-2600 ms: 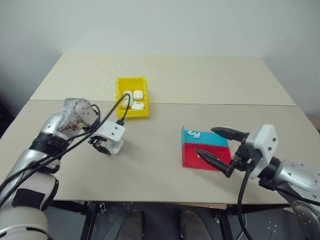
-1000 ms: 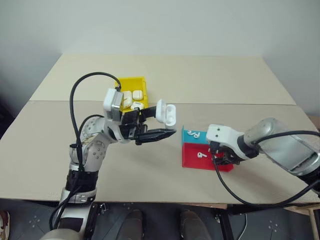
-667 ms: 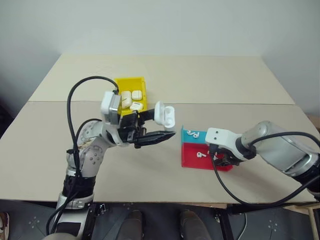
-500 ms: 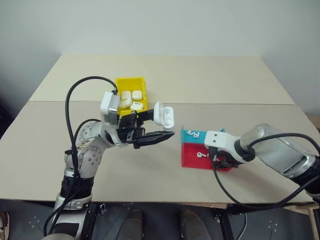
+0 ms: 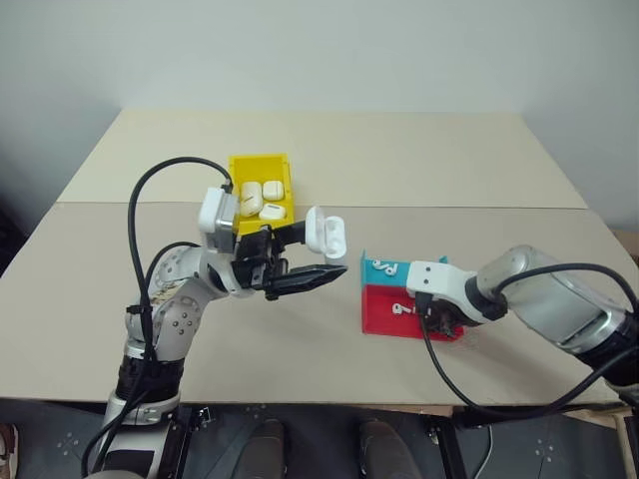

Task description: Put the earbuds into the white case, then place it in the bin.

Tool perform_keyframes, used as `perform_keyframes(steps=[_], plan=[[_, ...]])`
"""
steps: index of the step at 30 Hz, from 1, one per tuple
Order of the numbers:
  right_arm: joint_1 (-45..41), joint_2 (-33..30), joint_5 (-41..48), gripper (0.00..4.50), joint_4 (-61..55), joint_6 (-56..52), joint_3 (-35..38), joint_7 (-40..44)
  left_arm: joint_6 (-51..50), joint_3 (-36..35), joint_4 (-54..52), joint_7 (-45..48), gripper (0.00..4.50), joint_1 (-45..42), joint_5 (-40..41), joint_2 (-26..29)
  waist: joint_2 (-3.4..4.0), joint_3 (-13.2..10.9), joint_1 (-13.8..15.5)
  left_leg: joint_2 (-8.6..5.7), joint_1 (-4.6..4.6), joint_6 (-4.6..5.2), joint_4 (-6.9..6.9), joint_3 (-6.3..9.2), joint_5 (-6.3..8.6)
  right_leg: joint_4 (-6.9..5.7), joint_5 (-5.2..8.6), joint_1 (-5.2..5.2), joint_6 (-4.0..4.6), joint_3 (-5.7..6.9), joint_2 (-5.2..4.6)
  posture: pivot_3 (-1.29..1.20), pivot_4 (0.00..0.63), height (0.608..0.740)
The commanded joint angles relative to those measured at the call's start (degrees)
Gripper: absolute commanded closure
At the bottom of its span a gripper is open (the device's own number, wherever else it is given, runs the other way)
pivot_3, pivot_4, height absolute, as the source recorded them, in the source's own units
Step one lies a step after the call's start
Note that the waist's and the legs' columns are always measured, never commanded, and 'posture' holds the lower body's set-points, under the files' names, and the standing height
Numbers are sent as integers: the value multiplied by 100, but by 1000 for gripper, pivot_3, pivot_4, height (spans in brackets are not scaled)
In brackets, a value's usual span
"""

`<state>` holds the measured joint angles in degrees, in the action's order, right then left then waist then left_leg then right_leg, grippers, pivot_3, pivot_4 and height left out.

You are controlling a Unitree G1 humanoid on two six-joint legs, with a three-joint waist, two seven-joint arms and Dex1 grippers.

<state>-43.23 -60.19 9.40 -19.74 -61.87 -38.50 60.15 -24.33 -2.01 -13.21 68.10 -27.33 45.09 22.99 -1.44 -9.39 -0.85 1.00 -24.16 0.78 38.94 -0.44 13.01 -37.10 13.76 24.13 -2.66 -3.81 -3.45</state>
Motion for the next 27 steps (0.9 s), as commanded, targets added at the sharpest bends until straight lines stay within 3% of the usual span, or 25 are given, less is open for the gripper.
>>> perform_keyframes(steps=[1,5,10,12,14,17,21,25,27], plan=[[111,6,7,3859,-113,-123,225,49,-47,8,-223,-11,1722,-32,124,58,0,0,2,0,0,0,0,0,0,0,0,0,0,0,0,0,150,740],[286,-117,218,3859,-363,-307,653,96,-117,31,-234,14,1722,-32,152,91,0,0,3,0,-2,0,0,1,0,2,0,0,0,0,-1,0,150,740],[555,-106,1166,3859,-697,-1009,2913,38,-259,23,-169,82,1722,-187,203,214,0,0,11,-1,-5,0,0,2,0,2,0,2,0,0,-2,0,150,740],[656,452,1404,3859,-787,-1078,4237,-373,-335,53,-113,-23,1722,-310,132,258,-1,-1,16,-1,-3,0,-1,5,0,2,0,-3,0,3,-1,0,150,740],[878,1421,1694,3859,-1031,-365,5604,-886,-348,66,-6,-39,1722,-439,93,273,-8,4,14,2,-1,0,-1,10,0,5,0,-9,0,8,4,0,150,740],[937,2915,2214,3859,-1505,437,6728,-1774,-193,58,115,86,1722,-565,86,171,-6,5,8,-1,-1,0,-8,13,0,5,0,-8,-1,6,5,0,150,740],[761,3917,3589,3859,-1828,384,7112,-2302,-98,198,136,147,1722,-701,18,17,-3,4,0,-3,-3,-2,-8,11,-1,-2,-2,1,-2,-1,0,0,150,740],[915,4155,4749,3859,-2138,443,6933,-2578,-90,298,139,153,1722,-827,-33,-47,-1,5,-4,-2,0,-2,-10,13,-1,-2,-2,-2,-1,1,0,0,150,740],[1149,4124,4929,3859,-2289,558,6704,-2650,-78,386,171,108,1722,-938,-141,-74,-1,5,0,-3,-1,-2,-10,13,-1,0,-2,-3,-1,1,0,0,150,740]])
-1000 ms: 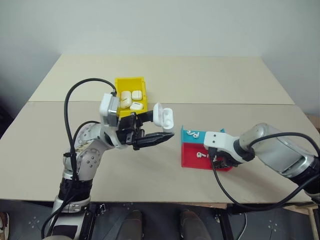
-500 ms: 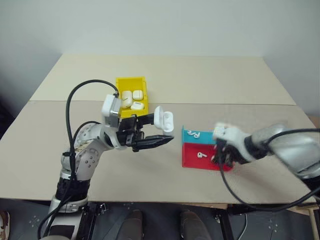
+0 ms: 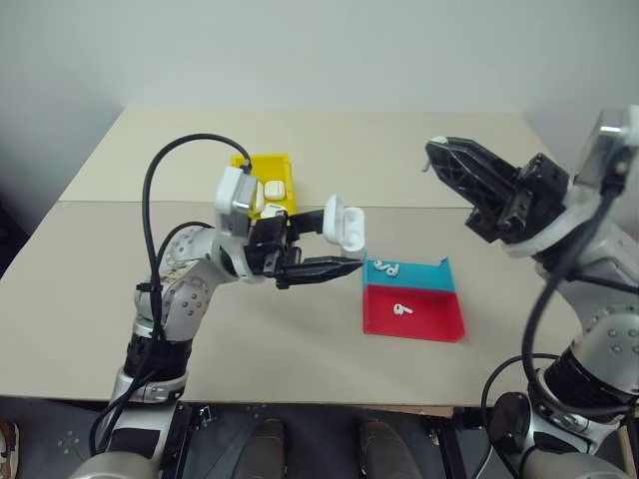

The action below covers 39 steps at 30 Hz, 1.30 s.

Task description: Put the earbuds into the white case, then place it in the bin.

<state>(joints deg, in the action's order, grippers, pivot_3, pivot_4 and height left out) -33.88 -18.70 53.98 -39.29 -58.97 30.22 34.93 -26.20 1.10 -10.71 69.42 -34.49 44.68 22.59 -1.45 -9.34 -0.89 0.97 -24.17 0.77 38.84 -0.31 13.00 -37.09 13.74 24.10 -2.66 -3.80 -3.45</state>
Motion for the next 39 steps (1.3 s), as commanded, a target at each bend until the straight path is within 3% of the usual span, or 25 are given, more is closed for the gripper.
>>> perform_keyframes(steps=[1,15,28,39], plan=[[324,-54,512,3859,-380,334,-278,-171,109,125,-64,-72,1722,-285,-157,-66,0,0,7,0,0,0,1,2,0,1,0,-2,0,2,0,0,150,740],[866,-549,557,3859,-618,1419,-1244,-578,-286,173,-282,-222,1722,-394,1,-76,0,0,-32,0,1,0,0,0,0,1,1,-1,-1,0,3,0,150,740],[1166,-1204,-331,3859,-534,2226,-1987,-321,-164,128,-290,-188,1722,-386,-12,-52,0,0,-11,-1,1,0,0,-1,0,4,2,-1,-1,0,4,0,150,740],[1218,-1632,-249,220,-430,2529,-1999,-32,-33,104,-158,-181,1722,-414,-183,-95,-1,0,-8,0,2,0,-1,-2,0,6,2,-3,-1,0,4,0,150,740]])
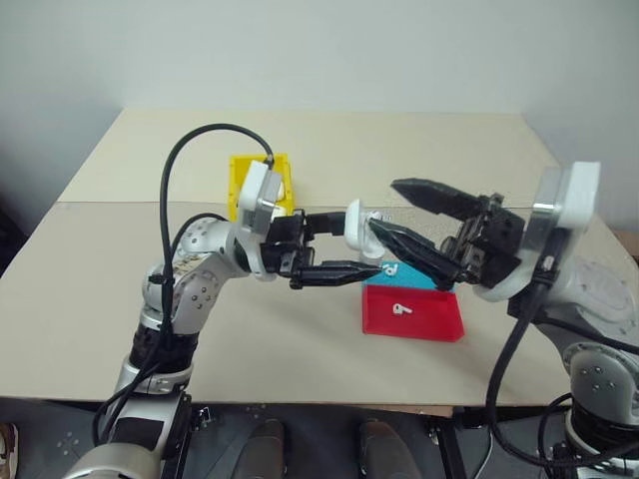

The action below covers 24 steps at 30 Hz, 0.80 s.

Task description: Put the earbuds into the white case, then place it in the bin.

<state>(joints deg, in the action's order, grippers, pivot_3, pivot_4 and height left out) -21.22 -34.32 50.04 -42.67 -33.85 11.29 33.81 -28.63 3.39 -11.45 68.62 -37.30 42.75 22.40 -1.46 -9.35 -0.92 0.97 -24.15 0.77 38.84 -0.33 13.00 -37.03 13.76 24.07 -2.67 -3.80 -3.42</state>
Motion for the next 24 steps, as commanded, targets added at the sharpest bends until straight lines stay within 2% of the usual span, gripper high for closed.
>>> perform_keyframes(steps=[1,5,7,8,10,12,15,18,21,24], plan=[[-71,-79,165,220,-34,22,-27,22,214,-141,-79,-115,1722,-118,-1,-63,0,0,-7,0,0,0,0,1,0,0,0,0,0,0,1,0,150,740],[-280,-400,230,220,475,-12,421,40,208,-303,-87,-125,1722,7,-7,169,0,0,3,-1,-1,0,1,0,0,1,0,0,0,-1,-1,0,150,740],[-541,-854,19,220,933,-177,437,164,221,-392,-93,-142,1722,72,-8,287,0,0,3,-1,0,0,2,-2,0,1,0,-1,0,-1,-1,0,150,740],[-672,-1115,-173,220,1152,-254,314,279,226,-422,-99,-149,1722,93,5,319,0,0,2,-1,0,0,1,-4,0,1,0,-1,0,-1,-2,0,150,740],[-951,-1830,-1353,220,1875,345,-552,1160,230,-488,-150,-168,1722,144,79,330,0,0,2,0,2,0,0,-15,0,1,0,0,1,-1,-1,0,150,740],[-1347,-2164,-2282,220,2640,956,-1376,1915,236,-488,-194,-222,1722,169,90,298,0,0,-12,2,2,0,-1,-42,0,5,1,-1,2,2,1,0,150,740],[-2378,-2070,-3899,220,4235,2656,-2704,3065,275,-458,-252,-223,1722,221,83,245,0,-1,-69,2,3,0,-3,-56,0,7,0,2,2,-6,1,0,150,740],[-3296,-1651,-4647,220,5646,3908,-3365,3889,323,-483,-244,-212,1722,239,61,253,1,-3,-116,3,2,0,-3,-57,0,4,0,7,2,-6,2,0,150,740],[-4123,-1186,-5155,779,7048,5251,-3911,4827,391,-532,-264,-237,1722,280,42,288,2,-6,-169,3,-1,0,-7,-57,0,5,-1,14,3,-8,1,0,150,740],[-4494,-789,-5722,1779,8056,6222,-4289,5018,432,-564,-354,-281,1722,373,26,309,2,-6,-151,6,0,0,-8,-51,0,7,-1,11,3,-5,0,0,150,740]])
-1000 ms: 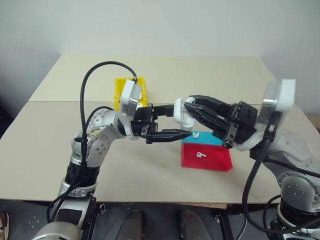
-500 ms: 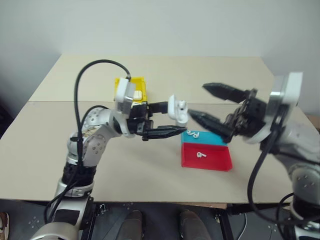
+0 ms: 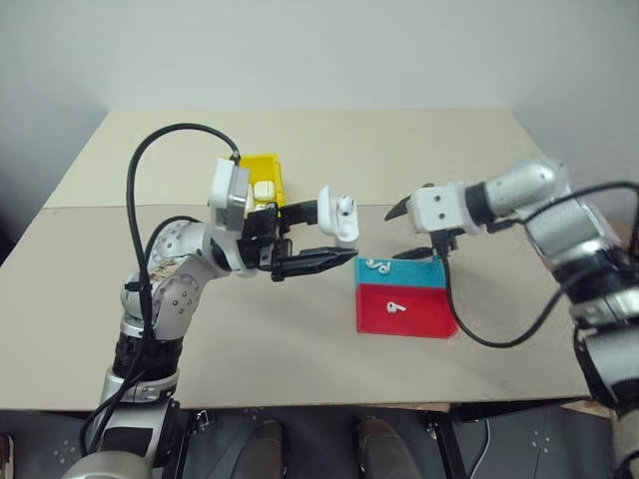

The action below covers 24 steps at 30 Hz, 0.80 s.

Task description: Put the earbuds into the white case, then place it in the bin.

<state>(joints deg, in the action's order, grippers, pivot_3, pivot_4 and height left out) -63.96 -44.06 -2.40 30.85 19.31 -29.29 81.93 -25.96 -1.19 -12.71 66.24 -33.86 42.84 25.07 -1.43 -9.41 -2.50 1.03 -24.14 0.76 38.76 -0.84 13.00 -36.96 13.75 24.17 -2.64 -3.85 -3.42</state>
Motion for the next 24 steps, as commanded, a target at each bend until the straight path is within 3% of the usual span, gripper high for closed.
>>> perform_keyframes(steps=[1,10,24], plan=[[-301,300,-697,2129,1014,1226,-337,149,179,-116,-260,-61,1722,59,12,51,0,0,11,-1,0,0,1,3,0,-1,0,0,0,0,-2,0,150,740],[-820,1016,-2007,2129,2767,2616,-719,-768,179,-172,-534,-280,1722,243,56,213,2,-1,7,-4,4,-7,-1,40,-3,-14,-2,4,2,0,-9,0,150,740],[-951,1300,-2631,2129,3421,2936,-760,-1268,145,-176,-696,-455,1722,323,126,275,3,-1,-8,-5,15,-8,-2,43,-4,-17,-3,-4,4,-1,-8,0,150,740]])
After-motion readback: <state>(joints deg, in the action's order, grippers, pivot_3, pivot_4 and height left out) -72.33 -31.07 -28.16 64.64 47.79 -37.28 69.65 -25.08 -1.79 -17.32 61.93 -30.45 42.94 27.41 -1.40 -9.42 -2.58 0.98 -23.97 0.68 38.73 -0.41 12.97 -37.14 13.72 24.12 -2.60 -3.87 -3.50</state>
